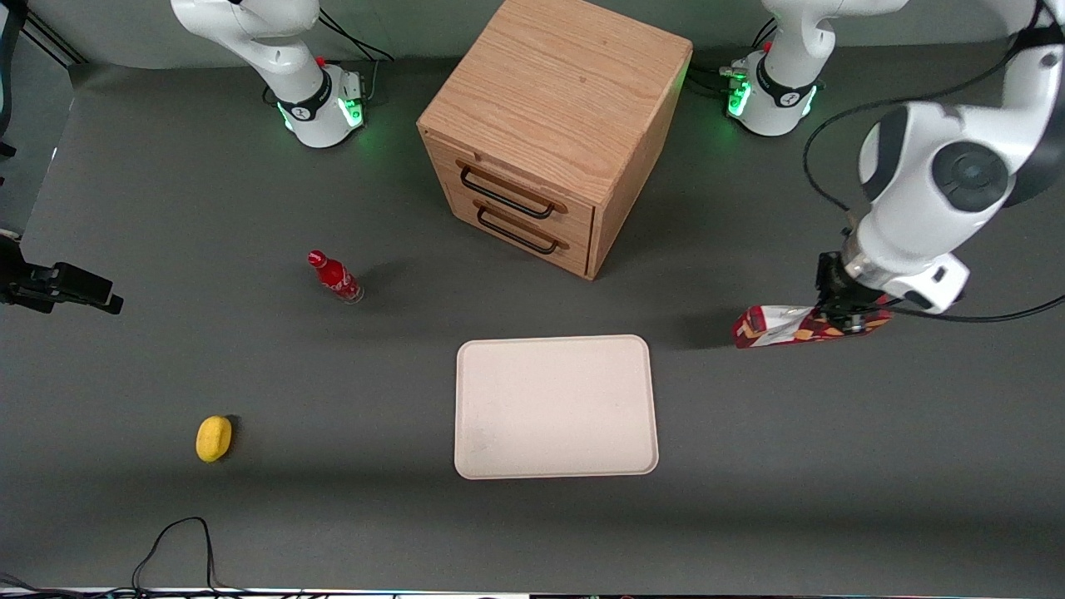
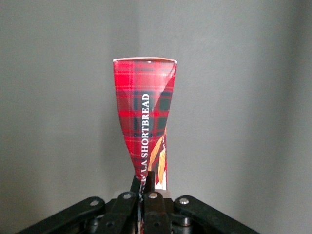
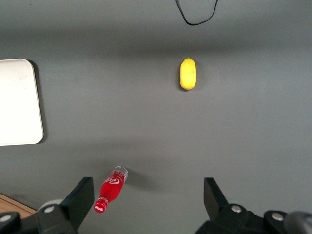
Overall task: Place red cookie box on tray
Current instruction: 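Lift the cookie box upright with the left gripper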
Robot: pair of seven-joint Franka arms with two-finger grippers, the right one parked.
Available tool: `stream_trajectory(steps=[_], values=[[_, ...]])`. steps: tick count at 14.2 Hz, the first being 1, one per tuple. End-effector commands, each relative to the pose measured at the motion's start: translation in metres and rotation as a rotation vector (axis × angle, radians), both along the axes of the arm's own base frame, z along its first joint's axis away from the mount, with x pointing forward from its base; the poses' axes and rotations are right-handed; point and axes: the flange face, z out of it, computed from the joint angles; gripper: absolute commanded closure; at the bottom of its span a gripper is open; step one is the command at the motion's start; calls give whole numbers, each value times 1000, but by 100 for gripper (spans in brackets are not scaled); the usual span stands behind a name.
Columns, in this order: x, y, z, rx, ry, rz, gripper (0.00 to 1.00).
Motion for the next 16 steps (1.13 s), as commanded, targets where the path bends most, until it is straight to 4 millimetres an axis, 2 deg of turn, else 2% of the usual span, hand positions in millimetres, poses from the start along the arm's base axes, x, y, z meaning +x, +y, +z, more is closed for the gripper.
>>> stream_trajectory(steps=[1,2,4,6,9,12,16], values=[[13,3,93,19,-6,-35,100],[13,5,123,16,-20,-51,100],[9,8,169,15,-43,-63,100],[6,10,193,12,-65,-100,100],[13,7,188,15,-69,-151,100],[35,-6,191,-1,-79,-344,100],[60,-55,175,-19,-79,-652,100]])
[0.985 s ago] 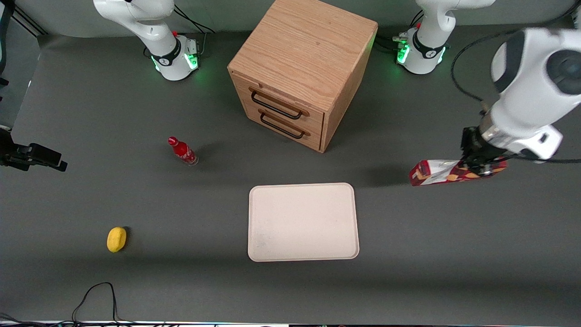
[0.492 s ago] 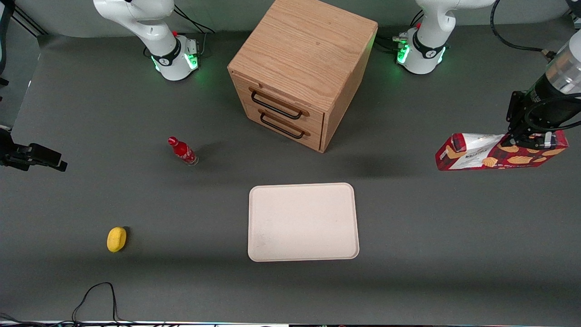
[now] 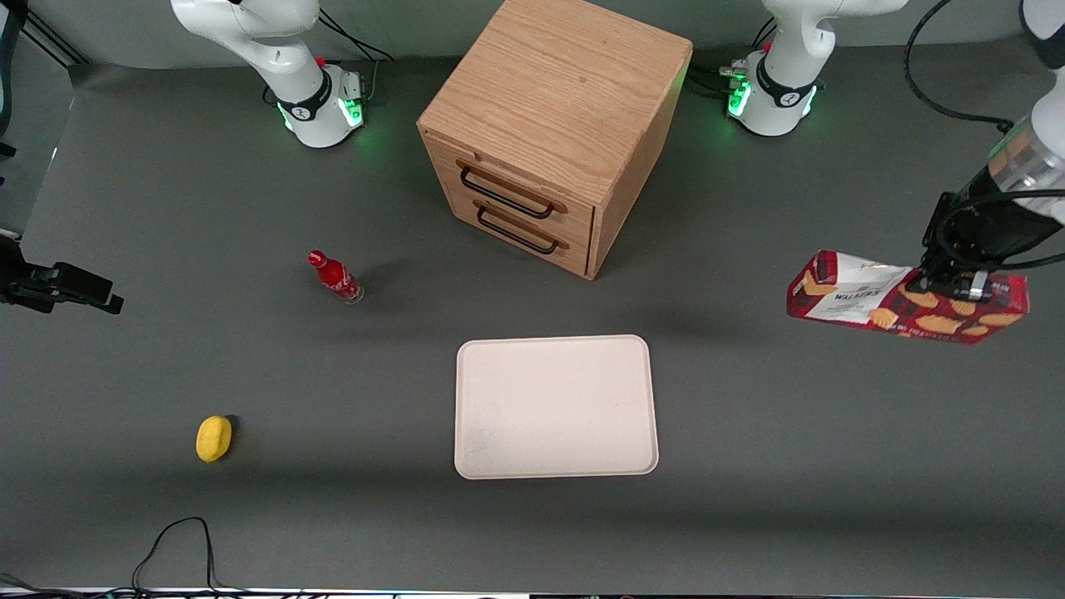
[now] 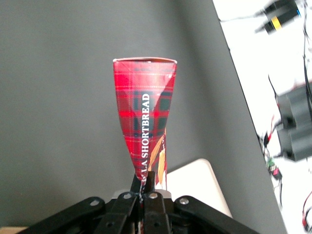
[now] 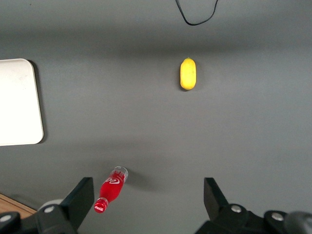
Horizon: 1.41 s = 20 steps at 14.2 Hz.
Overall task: Place red cookie box on tray
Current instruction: 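Lift the cookie box upright with the left gripper, then carry the upright cookie box over the cream tray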
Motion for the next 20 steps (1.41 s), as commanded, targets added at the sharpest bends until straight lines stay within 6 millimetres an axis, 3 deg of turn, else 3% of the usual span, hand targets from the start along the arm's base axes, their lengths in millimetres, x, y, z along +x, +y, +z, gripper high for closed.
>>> stream_trajectory(steps=[1,6,8,10,13,18,20], values=[[16,-38,-1,-13,-8,-262,100],[29,-87,-21,-58,14,-592,100],[22,-114,-22,-24,-11,-820,100],[16,-133,-25,2,-14,-890,100],[-2,-178,-32,119,-7,-1177,100],[-13,-225,-53,138,-12,-1336,100],[-15,-231,-60,127,0,-1343,100]])
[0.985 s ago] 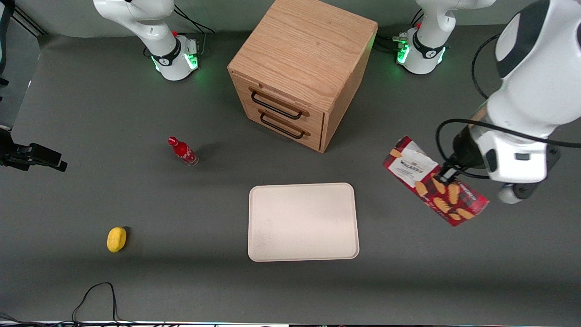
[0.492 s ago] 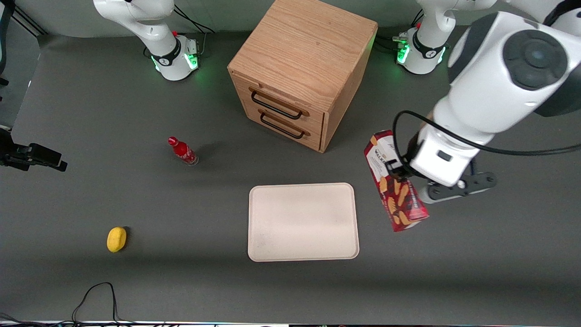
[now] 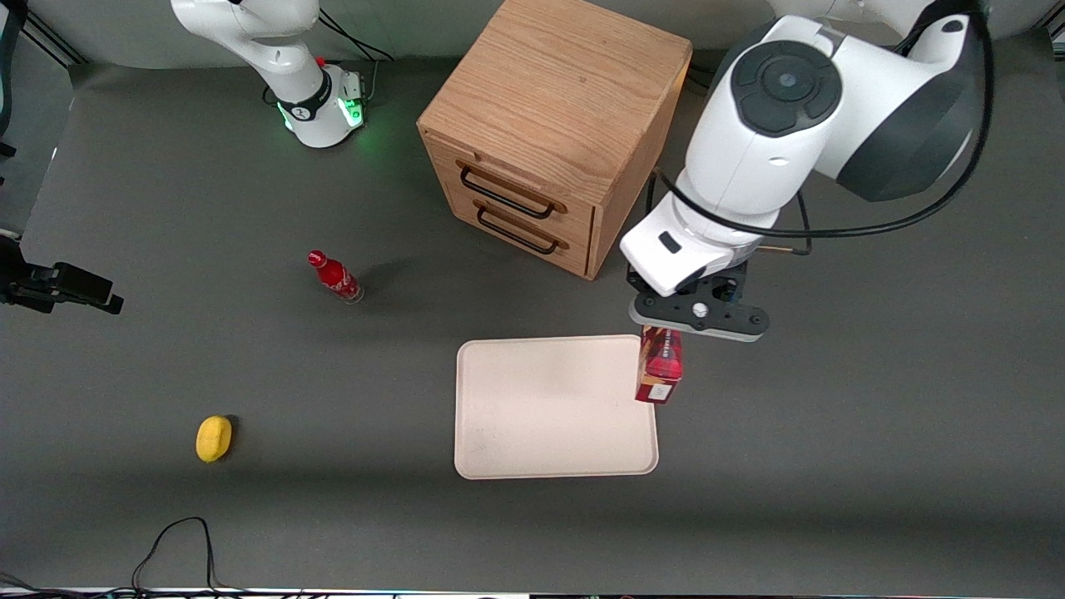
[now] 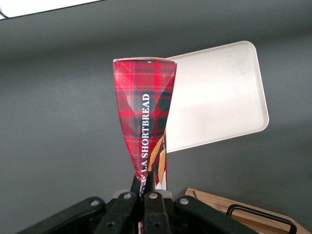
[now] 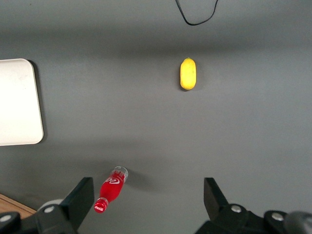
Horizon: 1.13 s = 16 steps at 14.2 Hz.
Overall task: Place red cookie box on tray
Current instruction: 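Carry the upright cookie box over the cream tray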
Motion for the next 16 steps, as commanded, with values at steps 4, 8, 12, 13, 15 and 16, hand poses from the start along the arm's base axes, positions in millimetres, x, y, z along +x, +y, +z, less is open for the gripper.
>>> stream_trajectory(steps=[4,8,12,13,15,16], values=[[19,-13,-61,28,78,-36,100],[45,-11,-130,27,123,-16,100],[66,-7,-204,5,148,14,100],[70,-6,-218,2,140,19,100],[75,-2,-254,1,127,31,100],[76,-5,-267,-11,115,51,100]])
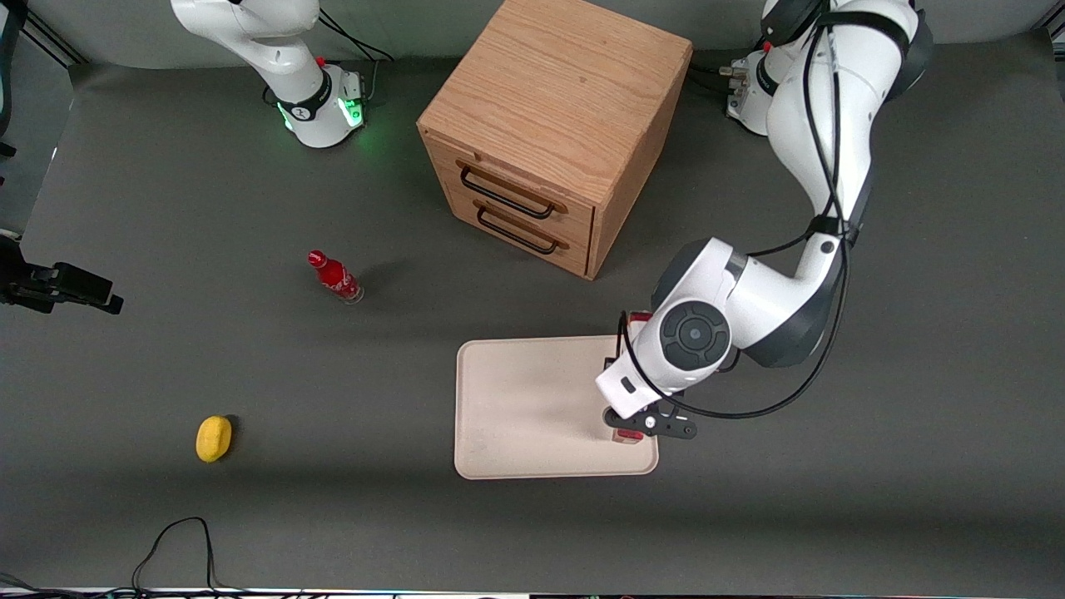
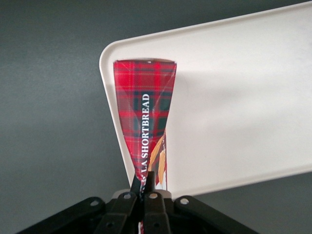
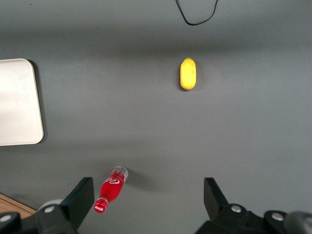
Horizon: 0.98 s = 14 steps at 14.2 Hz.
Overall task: Place red cookie box on tray
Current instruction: 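Lower the box onto the tray and open the left gripper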
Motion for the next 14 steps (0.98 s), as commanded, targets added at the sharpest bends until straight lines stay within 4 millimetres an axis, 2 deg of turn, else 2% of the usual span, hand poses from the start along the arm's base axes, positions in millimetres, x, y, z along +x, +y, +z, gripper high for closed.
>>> stream_trajectory(steps=[1,4,10,11,12,13,14], values=[[2,-2,-25,-12,-31,39,100],[2,-4,-44,-8,-28,69,100],[5,-4,-51,-16,-50,118,100],[6,-3,-52,-15,-50,115,77],[6,-3,-53,-12,-53,107,23],[6,0,-54,-1,-55,113,0],[7,0,-50,1,-61,116,0]])
